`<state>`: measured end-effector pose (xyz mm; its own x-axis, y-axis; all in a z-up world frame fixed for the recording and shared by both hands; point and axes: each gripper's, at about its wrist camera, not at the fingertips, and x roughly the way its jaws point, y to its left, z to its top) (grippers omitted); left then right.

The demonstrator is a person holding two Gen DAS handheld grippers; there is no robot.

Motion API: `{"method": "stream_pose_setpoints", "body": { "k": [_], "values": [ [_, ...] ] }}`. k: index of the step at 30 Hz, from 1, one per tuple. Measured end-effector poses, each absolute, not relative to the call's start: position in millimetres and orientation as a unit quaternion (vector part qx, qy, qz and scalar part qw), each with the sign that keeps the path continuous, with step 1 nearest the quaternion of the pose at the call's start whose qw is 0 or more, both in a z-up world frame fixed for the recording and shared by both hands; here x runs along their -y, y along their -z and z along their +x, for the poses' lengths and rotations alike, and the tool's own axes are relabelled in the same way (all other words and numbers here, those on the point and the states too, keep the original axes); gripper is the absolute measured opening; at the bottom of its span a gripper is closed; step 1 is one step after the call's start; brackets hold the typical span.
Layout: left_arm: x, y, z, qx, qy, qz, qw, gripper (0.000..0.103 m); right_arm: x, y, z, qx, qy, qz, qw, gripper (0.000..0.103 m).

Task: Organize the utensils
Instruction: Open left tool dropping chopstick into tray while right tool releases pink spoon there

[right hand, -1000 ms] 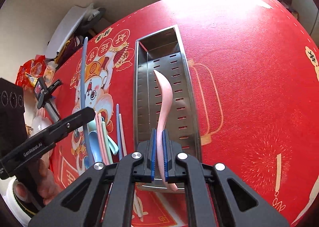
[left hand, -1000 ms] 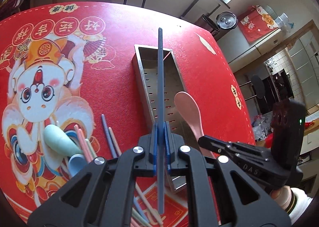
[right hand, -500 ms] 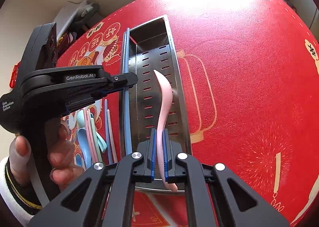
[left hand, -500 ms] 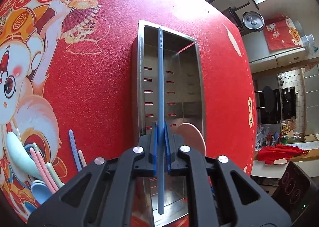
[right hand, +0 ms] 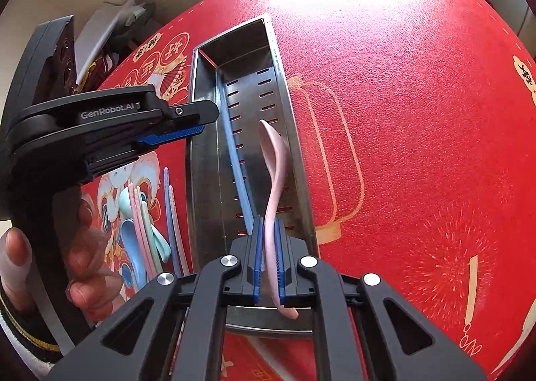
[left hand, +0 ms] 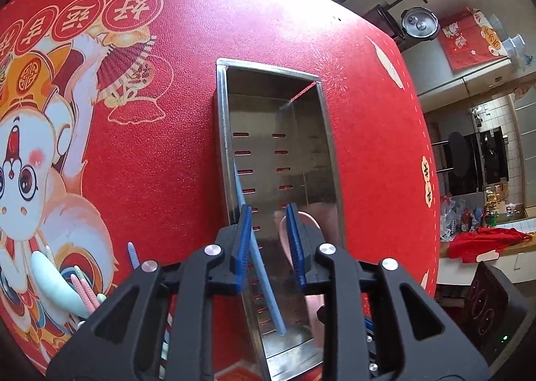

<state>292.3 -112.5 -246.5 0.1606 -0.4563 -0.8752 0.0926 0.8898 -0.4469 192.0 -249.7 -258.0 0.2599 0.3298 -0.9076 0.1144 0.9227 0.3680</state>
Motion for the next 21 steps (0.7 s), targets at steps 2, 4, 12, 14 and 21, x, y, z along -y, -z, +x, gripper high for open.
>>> {"method": "stream_pose_setpoints", "body": {
  "k": [2, 4, 12, 14, 21],
  "values": [
    [108.2, 240.7, 290.5, -0.613, 0.187, -0.147, 0.753, 0.029, 247.9, 255.5, 191.1, -0.602, -0.072, 0.183, 0.774, 0.009],
    [104.7, 232.8, 288.4, -0.605, 0.189, -0.145, 0.760, 0.030, 246.4, 250.6, 189.6, -0.599, -0.073, 0.179, 0.777, 0.009],
    [70.4, 191.0, 261.0, -0.550, 0.206, -0.121, 0.800, 0.061, 235.5, 224.0, 176.0, -0.564, -0.082, 0.148, 0.808, 0.028],
    [58.4, 181.8, 247.7, -0.534, 0.202, -0.098, 0.815, 0.062, 230.9, 218.5, 171.3, -0.556, -0.088, 0.135, 0.816, 0.033],
    [-6.6, 176.7, 197.7, -0.524, 0.194, -0.072, 0.826, 0.063, 207.4, 211.5, 152.6, -0.547, -0.125, 0.100, 0.822, 0.036]
  ]
}}
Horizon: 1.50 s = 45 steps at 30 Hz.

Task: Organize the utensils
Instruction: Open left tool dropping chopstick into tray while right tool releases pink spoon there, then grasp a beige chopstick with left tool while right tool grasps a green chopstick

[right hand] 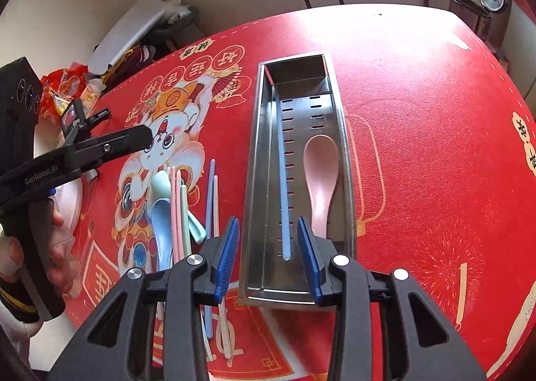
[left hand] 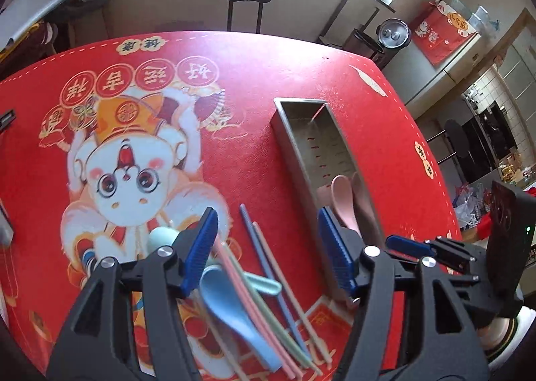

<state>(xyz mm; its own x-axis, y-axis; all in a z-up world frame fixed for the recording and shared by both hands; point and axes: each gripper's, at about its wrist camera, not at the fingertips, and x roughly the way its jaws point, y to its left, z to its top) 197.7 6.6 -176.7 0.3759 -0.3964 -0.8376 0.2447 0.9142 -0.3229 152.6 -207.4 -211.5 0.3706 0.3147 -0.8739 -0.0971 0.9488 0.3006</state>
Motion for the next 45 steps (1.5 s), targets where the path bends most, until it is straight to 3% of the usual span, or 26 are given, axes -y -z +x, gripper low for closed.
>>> {"method": "stream_pose_setpoints", "body": {
  "k": [2, 3, 4, 17, 28, 45],
  "values": [
    [-30.8, 182.5, 180.1, -0.525, 0.177, -0.074, 0.829, 0.067, 201.5, 211.1, 146.9, -0.548, -0.138, 0.089, 0.820, 0.036],
    [-40.9, 185.9, 170.3, -0.526, 0.167, -0.077, 0.831, 0.080, 197.5, 212.0, 144.9, -0.550, -0.144, 0.085, 0.819, 0.036],
    [-52.7, 188.8, 159.9, -0.523, 0.155, -0.083, 0.834, 0.085, 192.8, 213.1, 142.8, -0.552, -0.149, 0.081, 0.817, 0.037],
    [-94.8, 239.5, 79.8, -0.538, 0.109, -0.115, 0.828, 0.084, 137.1, 230.4, 119.1, -0.590, -0.214, 0.037, 0.778, 0.036],
    [-112.0, 241.5, 74.9, -0.526, 0.092, -0.131, 0.836, 0.079, 95.4, 255.2, 131.1, -0.617, -0.228, -0.036, 0.752, 0.014],
    [-100.0, 250.5, 90.7, -0.535, 0.111, -0.126, 0.828, 0.076, 83.4, 275.8, 159.4, -0.640, -0.223, -0.029, 0.735, 0.009]
  ]
}}
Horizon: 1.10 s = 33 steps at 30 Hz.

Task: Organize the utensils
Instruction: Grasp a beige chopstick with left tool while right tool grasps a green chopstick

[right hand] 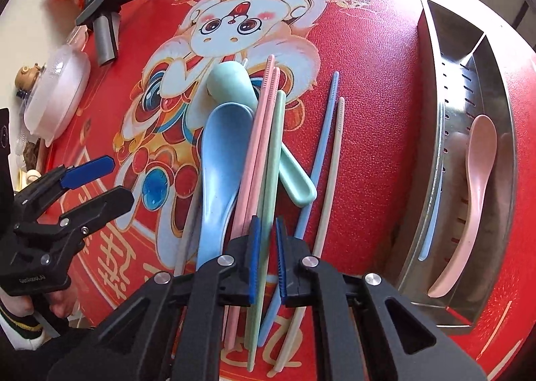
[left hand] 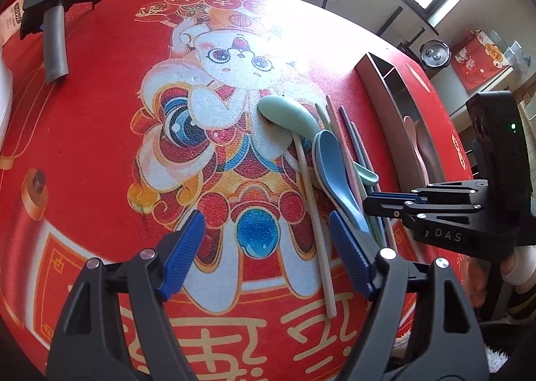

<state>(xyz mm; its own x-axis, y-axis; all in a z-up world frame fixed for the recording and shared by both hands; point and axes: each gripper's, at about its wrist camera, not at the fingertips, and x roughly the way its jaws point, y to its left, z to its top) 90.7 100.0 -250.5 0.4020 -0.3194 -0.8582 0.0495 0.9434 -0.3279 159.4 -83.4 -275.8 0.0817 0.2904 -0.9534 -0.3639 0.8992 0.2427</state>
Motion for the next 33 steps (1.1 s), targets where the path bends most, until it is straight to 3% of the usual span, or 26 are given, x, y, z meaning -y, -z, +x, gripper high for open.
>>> {"method": "stream_pose_setpoints", "body": {
  "k": [3, 9, 21, 29, 33],
  "values": [
    [-91.5, 253.8, 95.6, -0.543, 0.123, -0.118, 0.823, 0.065, 83.2, 274.8, 162.0, -0.641, -0.217, -0.030, 0.736, 0.009],
    [-76.3, 264.6, 101.3, -0.554, 0.144, -0.104, 0.813, 0.061, 84.3, 275.5, 162.0, -0.645, -0.208, -0.037, 0.734, 0.007],
    [-50.4, 270.3, 116.1, -0.550, 0.147, -0.057, 0.820, 0.032, 86.5, 277.5, 161.9, -0.647, -0.214, -0.027, 0.731, 0.007],
    [-31.9, 270.7, 116.1, -0.546, 0.147, -0.021, 0.825, 0.032, 87.4, 278.6, 162.5, -0.648, -0.215, -0.021, 0.730, 0.007],
    [-27.3, 273.2, 119.3, -0.535, 0.125, 0.014, 0.835, 0.014, 87.1, 279.2, 162.2, -0.648, -0.216, -0.021, 0.730, 0.007]
  ]
}}
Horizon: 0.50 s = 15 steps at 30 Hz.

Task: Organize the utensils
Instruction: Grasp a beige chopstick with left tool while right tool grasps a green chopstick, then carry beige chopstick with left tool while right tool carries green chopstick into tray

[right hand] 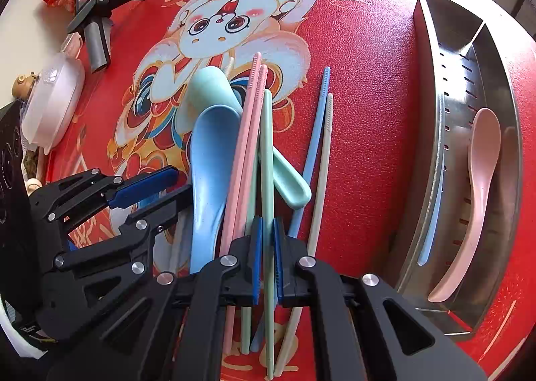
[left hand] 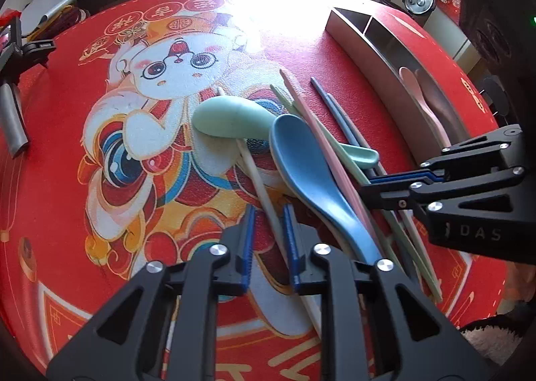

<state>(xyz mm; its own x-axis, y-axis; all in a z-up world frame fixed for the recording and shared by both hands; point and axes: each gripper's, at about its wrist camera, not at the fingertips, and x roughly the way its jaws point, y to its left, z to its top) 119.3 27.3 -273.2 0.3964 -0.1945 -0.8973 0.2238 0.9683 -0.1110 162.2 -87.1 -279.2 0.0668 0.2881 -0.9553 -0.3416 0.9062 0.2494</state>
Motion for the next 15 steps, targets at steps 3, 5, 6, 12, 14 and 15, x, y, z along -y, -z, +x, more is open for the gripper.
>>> {"method": "stream_pose_setpoints", "body": {
  "k": [3, 5, 6, 12, 14, 15],
  "values": [
    [-36.0, 273.9, 122.8, -0.543, 0.127, -0.015, 0.830, 0.012, 86.8, 279.6, 162.1, -0.648, -0.216, -0.023, 0.730, 0.007],
    [-42.4, 273.8, 120.4, -0.546, 0.122, -0.017, 0.829, 0.011, 86.3, 279.8, 161.8, -0.648, -0.216, -0.025, 0.730, 0.007],
    [-45.8, 273.8, 118.1, -0.547, 0.121, -0.021, 0.828, 0.011, 85.9, 279.9, 161.7, -0.647, -0.216, -0.026, 0.731, 0.007],
    [-69.4, 277.8, 109.3, -0.552, 0.120, -0.073, 0.822, 0.013, 82.7, 280.1, 162.4, -0.645, -0.217, -0.031, 0.732, 0.007],
    [-70.5, 278.3, 107.8, -0.551, 0.118, -0.079, 0.822, 0.013, 81.1, 279.9, 162.5, -0.644, -0.216, -0.036, 0.733, 0.007],
    [-69.5, 278.0, 107.1, -0.551, 0.116, -0.077, 0.823, 0.013, 80.1, 279.7, 162.1, -0.644, -0.215, -0.040, 0.733, 0.007]
  ]
}}
